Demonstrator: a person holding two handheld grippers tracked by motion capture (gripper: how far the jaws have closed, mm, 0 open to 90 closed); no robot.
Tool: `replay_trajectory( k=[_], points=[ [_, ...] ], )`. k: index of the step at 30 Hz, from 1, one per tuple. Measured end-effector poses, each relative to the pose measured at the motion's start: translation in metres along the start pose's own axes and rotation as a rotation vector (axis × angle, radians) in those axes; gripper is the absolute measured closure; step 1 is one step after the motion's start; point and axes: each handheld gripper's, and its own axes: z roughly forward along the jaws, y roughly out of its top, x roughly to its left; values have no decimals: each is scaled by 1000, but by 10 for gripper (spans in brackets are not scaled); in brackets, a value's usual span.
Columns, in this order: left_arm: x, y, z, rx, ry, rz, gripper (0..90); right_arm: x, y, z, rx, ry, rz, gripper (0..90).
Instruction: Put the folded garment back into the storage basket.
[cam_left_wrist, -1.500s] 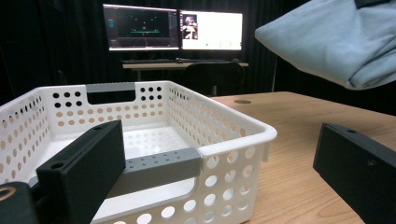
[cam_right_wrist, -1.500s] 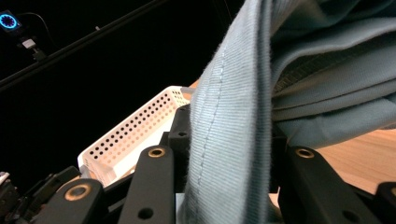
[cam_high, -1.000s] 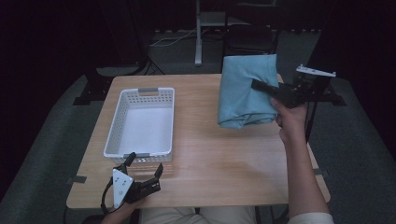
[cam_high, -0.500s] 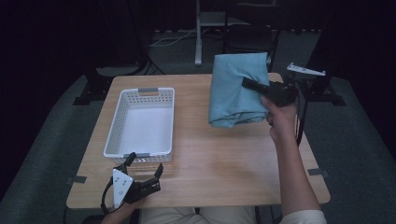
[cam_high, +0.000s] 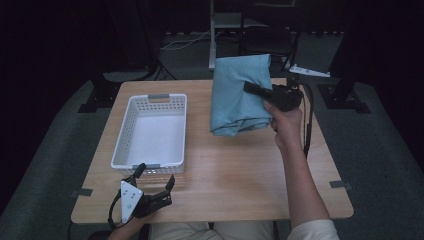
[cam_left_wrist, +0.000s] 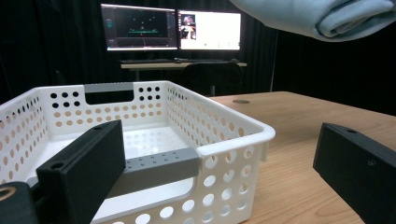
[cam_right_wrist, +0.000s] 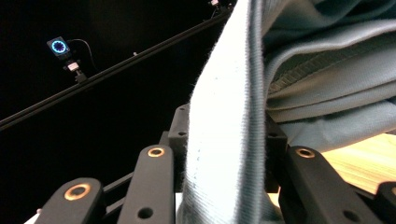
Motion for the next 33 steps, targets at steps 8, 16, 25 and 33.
replay_trajectory(
  k=[8,16,25,33],
  points=[
    [0,0,-1,-1,-5,1,36,2,-2,15,-31,41,14,675],
    [1,0,-1,-4,-11,1,36,12,0,35,6,43,-14,675],
    [0,0,0,-1,6,0,36,22,-4,64,-6,98,-2,675],
    [0,0,0,4,8,-2,36,28,-10,87,-5,130,12,675]
  ],
)
